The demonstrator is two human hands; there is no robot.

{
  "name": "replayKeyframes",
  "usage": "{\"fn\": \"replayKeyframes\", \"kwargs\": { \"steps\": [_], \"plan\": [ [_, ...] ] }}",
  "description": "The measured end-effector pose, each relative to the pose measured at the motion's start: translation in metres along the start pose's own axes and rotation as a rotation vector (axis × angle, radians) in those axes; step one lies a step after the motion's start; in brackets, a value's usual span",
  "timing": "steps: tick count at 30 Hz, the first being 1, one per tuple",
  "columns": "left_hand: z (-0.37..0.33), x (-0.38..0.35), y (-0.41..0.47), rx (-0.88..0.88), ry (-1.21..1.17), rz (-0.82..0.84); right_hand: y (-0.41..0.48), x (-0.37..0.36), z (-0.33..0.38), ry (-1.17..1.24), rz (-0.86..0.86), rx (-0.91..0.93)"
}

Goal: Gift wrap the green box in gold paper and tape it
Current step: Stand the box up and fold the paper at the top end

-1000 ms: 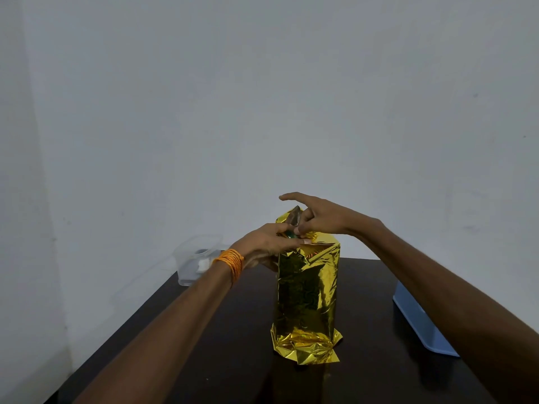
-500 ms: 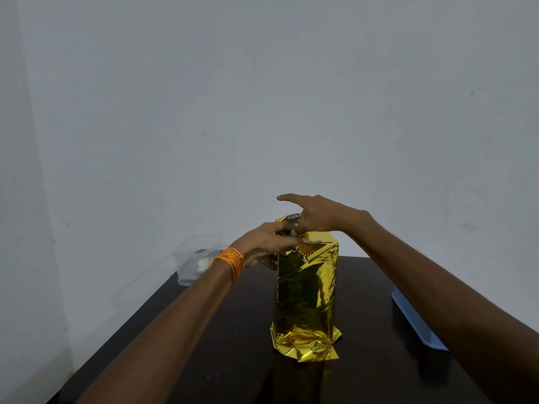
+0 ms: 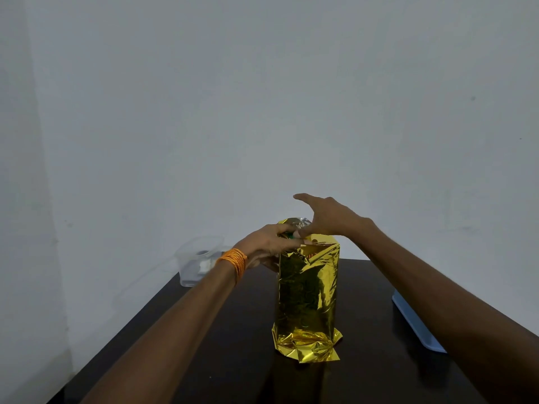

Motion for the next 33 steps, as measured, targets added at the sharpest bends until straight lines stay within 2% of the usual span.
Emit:
{"fn": "replayKeyframes", "kwargs": {
  "steps": [7, 20, 27, 33],
  "plan": [
    [0.0, 0.0, 0.004, -0.006, -0.028, -0.006, -0.019, -0.009, -0.026, 0.215, -0.186, -0.061],
    [0.002, -0.001, 0.007, -0.015, -0.027, 0.012, -0.021, -0.046, -0.049, 0.887, -0.014, -0.339],
    [-0.002, -0.005, 0.003, -0.003, -0.011, 0.032, -0.024, -0.053, -0.055, 0.948, 0.013, -0.394],
    [-0.007, -0.004, 0.0, -0.073, 0.049, -0.015, -0.027, -0.05, -0.049, 0.94, 0.02, -0.393]
  ]
}}
Point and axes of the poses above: each hand's wrist, its own y-axis towards the middle knuckle, its own x-axis out of the back of the hand, z = x × y, the point moved 8 cm from there along y, towards the middle knuckle
